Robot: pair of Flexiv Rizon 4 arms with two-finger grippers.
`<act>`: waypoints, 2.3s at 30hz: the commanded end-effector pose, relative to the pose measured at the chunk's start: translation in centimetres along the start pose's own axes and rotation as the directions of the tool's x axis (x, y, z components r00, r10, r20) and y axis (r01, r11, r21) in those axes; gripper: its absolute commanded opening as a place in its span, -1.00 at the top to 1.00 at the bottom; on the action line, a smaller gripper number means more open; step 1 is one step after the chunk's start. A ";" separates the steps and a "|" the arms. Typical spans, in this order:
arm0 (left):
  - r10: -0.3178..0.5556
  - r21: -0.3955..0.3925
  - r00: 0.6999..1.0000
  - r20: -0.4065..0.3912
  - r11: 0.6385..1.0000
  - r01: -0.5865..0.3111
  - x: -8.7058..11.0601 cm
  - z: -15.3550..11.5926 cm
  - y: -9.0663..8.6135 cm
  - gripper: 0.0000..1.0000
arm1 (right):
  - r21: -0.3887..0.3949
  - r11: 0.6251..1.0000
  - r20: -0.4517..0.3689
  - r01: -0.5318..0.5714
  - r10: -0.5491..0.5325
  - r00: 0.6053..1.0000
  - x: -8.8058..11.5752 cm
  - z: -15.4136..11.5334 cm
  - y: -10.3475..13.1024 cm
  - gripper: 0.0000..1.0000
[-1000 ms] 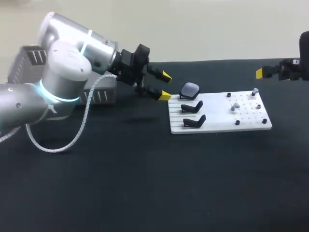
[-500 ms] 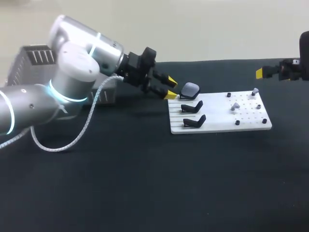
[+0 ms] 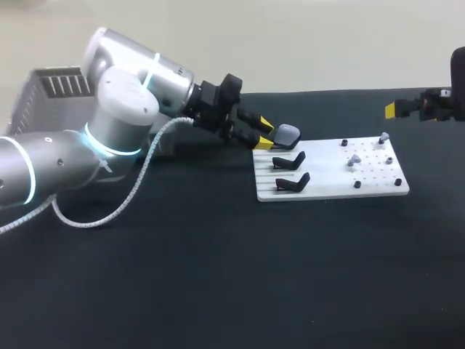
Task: Pick up each earbud case from the left stands, insert the matching earbuds, close the lid, and place the case in the box.
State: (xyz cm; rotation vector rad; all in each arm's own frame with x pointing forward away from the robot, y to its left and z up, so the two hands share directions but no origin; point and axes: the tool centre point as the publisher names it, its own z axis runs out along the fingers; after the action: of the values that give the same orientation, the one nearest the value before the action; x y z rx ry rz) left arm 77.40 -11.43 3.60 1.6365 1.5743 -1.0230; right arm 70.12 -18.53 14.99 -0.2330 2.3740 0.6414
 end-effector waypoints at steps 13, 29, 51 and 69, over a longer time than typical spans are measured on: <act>-0.005 0.019 1.000 0.001 1.000 0.005 -0.1 1.1 1.9 0.04 | -0.002 1.000 0.001 0.001 -0.001 1.000 0.0 0.0 0.0 -1.00; 0.018 0.040 1.000 0.018 0.999 -0.019 -0.3 2.0 1.2 0.07 | -0.002 1.000 0.001 0.001 -0.001 1.000 0.0 0.0 0.0 -1.00; 0.028 0.038 1.000 0.013 0.999 -0.028 -0.4 2.6 1.2 0.24 | -0.002 1.000 0.001 0.001 -0.001 1.000 0.0 0.0 0.0 -1.00; 0.050 0.022 0.999 0.018 0.998 -0.050 -1.0 2.5 0.3 1.00 | -0.002 1.000 0.001 0.001 -0.001 1.000 0.0 0.0 0.0 -1.00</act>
State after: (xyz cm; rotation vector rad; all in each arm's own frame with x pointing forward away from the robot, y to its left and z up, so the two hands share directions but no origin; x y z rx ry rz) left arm 78.31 -14.16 3.04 1.6799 1.5120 -1.0430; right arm 70.12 -18.53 14.99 -0.2330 2.3740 0.6414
